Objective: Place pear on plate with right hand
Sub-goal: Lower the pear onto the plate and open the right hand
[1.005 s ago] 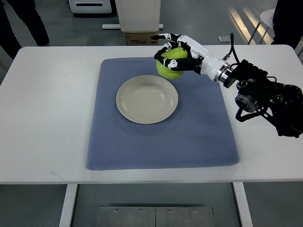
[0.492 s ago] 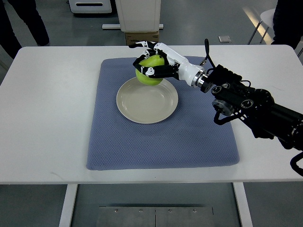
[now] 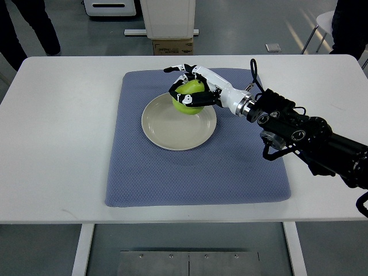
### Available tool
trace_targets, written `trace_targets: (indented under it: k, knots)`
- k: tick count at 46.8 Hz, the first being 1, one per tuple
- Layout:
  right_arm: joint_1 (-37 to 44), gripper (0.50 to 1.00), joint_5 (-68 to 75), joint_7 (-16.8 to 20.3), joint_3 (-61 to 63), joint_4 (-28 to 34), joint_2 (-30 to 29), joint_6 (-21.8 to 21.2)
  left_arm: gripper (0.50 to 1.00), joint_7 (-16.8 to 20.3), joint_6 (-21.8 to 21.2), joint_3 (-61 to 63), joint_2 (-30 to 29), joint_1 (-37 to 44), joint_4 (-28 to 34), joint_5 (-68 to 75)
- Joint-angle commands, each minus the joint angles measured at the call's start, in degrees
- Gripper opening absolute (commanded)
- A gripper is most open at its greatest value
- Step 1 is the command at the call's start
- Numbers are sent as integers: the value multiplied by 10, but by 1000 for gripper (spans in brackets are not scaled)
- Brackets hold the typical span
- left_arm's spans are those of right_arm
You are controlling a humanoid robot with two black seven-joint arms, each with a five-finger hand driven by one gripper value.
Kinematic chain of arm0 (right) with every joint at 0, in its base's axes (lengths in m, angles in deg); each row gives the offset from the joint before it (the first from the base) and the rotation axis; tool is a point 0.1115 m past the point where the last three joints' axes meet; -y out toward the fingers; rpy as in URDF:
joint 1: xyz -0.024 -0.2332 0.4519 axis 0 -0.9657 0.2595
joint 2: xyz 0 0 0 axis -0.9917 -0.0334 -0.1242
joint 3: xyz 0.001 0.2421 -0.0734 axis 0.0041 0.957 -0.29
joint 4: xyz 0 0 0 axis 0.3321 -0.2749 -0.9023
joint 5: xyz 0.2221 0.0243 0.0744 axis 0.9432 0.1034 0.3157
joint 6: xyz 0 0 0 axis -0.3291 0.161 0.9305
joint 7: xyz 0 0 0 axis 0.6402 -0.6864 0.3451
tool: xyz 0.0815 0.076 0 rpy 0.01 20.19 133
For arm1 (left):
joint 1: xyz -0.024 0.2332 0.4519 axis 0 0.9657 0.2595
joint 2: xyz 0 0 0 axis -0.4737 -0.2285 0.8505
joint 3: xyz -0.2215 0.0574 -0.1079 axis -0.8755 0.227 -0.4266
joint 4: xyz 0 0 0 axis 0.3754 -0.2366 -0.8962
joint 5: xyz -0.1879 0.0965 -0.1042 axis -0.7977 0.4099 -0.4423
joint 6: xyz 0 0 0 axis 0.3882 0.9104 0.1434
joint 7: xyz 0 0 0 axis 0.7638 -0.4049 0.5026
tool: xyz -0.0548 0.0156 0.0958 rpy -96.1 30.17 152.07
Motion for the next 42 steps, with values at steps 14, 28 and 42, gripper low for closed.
trace_targets:
  k: [14,28,42]
  knots:
    - [-34,500,-1,0,-1,3,0,17,1000,0,0,0,0,0,0,0]
    - [-59,500,6,0,1,14,0,59,1000,0,0,0,0,0,0,0]
    - [-67,870,13,0,11,33,0,66,1000,0,0,0,0,0,0,0]
